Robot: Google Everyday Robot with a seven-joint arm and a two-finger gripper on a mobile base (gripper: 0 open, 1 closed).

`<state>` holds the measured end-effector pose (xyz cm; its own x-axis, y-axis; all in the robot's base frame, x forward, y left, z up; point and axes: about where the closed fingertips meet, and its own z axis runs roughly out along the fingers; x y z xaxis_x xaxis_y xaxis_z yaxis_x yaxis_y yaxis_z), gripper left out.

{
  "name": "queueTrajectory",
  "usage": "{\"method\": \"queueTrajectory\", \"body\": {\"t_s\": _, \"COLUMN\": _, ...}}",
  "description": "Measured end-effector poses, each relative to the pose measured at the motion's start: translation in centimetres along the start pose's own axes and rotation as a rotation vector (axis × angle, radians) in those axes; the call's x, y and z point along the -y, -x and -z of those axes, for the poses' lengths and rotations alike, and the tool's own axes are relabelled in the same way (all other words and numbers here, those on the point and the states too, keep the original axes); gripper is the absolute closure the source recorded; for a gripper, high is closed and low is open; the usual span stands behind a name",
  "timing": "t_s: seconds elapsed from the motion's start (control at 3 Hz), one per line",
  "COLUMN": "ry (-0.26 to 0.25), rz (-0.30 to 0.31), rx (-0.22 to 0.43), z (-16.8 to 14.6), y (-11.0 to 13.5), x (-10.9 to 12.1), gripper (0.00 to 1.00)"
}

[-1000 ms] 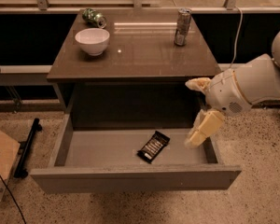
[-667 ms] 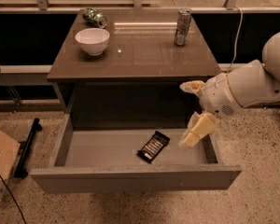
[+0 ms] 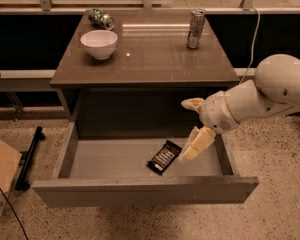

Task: Pick rxbar chocolate from top drawer and place on counter

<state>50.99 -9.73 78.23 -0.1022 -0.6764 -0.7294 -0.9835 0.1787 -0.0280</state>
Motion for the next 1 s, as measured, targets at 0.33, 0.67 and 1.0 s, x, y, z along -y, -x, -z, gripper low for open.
{"method": "queueTrajectory", "body": {"t_s": 0.33, "ry": 0.000, "rz": 0.000, "rx": 0.000, "z": 0.0, "y": 0.0, "x": 0.0, "gripper": 0.00}}
{"method": "queueTrajectory", "body": {"t_s": 0.67, "ry": -0.026, "rz": -0.012, "rx": 0.008, "z": -1.0, "y": -0.2, "x": 0.3, "gripper": 0.00}}
{"method": "queueTrajectory", "body": {"t_s": 1.0, "ry": -0.047, "rz": -0.021, "rx": 0.048, "z": -2.8, "y": -0.7, "x": 1.0, "gripper": 0.00}}
